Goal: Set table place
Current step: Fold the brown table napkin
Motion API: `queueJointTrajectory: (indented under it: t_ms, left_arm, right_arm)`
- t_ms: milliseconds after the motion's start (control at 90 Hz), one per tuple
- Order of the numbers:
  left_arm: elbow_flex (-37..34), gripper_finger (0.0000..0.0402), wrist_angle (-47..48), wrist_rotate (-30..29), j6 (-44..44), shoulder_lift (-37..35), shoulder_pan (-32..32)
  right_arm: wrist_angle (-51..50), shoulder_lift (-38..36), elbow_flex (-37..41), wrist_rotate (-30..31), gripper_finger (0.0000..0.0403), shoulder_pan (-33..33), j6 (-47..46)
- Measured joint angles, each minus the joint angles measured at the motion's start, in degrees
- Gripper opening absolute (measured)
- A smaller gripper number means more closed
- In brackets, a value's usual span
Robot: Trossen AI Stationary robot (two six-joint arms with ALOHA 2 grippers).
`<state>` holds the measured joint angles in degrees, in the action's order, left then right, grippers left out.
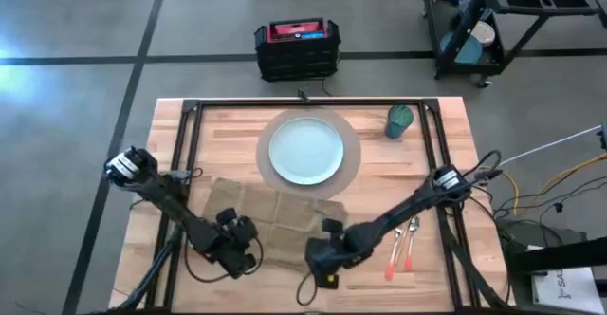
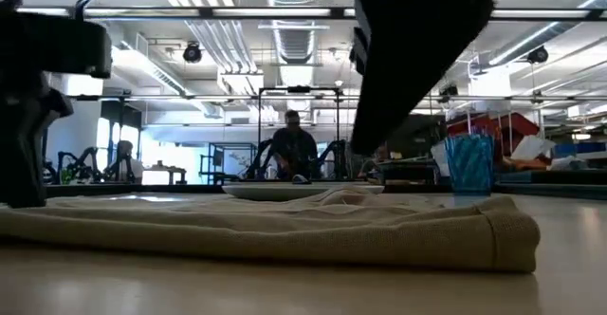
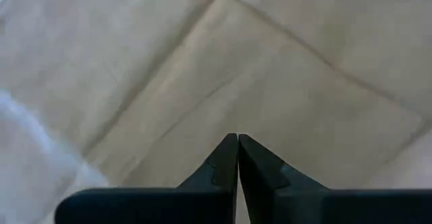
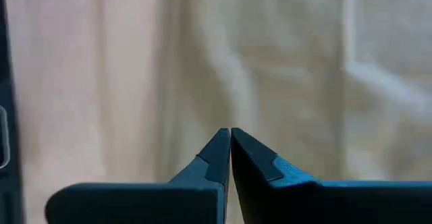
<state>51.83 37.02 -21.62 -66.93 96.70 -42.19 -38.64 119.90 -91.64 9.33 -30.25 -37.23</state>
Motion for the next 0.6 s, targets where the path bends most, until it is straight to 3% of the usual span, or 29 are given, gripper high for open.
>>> queueJointTrajectory:
  t_ms: [433,600]
  left_arm:
    - [0.46,0.0000,-11.95,0.41,-0.03,1.34,-0.13]
    - [1.04,0.0000,-12.43,1.76,-0.93,1.39,-0.45]
  right_arm:
    - [0.79,5.74,-0.24,3.60,0.0000,-8.18,-15.78]
    - [-5.67,5.25,-1.68,6.90,0.0000,-11.94,-21.79]
